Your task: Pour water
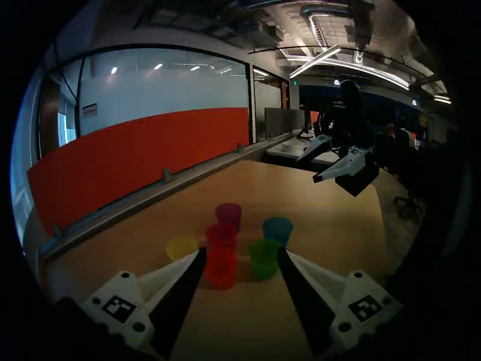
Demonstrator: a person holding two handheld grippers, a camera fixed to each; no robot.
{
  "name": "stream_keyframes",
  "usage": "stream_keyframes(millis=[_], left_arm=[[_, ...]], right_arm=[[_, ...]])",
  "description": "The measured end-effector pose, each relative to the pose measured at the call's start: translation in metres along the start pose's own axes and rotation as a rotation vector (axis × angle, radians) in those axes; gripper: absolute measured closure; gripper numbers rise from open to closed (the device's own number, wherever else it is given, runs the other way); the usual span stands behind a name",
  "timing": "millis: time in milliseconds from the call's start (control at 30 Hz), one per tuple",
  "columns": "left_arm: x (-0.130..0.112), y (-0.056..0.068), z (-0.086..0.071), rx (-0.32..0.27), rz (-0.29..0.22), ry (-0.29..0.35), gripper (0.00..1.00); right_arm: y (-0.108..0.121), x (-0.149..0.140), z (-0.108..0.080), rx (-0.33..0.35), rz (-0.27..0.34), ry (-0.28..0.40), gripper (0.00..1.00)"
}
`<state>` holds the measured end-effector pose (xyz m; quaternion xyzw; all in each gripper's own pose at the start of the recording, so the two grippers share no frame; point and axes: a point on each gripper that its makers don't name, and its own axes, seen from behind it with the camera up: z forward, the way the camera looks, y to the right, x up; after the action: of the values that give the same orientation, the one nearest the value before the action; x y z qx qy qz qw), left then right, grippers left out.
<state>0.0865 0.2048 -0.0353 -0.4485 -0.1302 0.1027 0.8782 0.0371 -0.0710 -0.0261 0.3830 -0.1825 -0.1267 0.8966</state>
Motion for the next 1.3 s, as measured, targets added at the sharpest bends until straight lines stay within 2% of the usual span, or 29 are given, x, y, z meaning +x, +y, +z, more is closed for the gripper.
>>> stream_keyframes(millis=[300, 700, 1000, 1300], left_arm=[[-0.018, -0.001, 0.008, -0.008, -0.010, -0.027, 0.14], [-0.029, -0.002, 0.016, -0.018, -0.021, -0.038, 0.14], [-0.043, -0.002, 0.025, -0.022, -0.032, -0.059, 0.14], [-0.047, -0.003, 0.029, -0.029, -0.036, -0.062, 0.14]], right_arm=[[-0.002, -0.017, 0.011, 0.004, -0.002, -0.035, 0.00], [-0.002, -0.050, 0.034, 0.013, 0.014, -0.097, 0.00], [-0.010, -0.072, 0.051, 0.035, 0.002, -0.139, 0.00], [-0.016, -0.090, 0.070, 0.041, -0.021, -0.176, 0.00]])
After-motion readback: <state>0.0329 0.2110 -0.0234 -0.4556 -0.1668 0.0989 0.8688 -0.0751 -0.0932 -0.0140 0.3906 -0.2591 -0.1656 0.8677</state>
